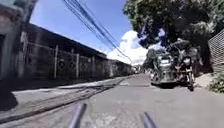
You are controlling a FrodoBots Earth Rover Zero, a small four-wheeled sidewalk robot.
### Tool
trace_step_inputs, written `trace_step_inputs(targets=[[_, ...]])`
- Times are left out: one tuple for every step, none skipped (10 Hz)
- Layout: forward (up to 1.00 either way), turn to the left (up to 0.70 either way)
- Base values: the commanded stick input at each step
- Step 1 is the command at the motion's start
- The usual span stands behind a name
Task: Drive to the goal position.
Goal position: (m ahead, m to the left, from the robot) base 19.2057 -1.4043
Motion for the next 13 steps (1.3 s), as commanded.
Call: trace_step_inputs(targets=[[1.0, 0.04], [1.0, 0.0], [1.0, 0.0], [1.0, 0.0], [1.0, 0.0], [1.0, 0.0], [1.0, 0.0], [1.0, 0.0], [1.0, 0.0], [1.0, 0.0], [1.0, 0.0], [1.0, 0.0], [1.0, 0.0]])
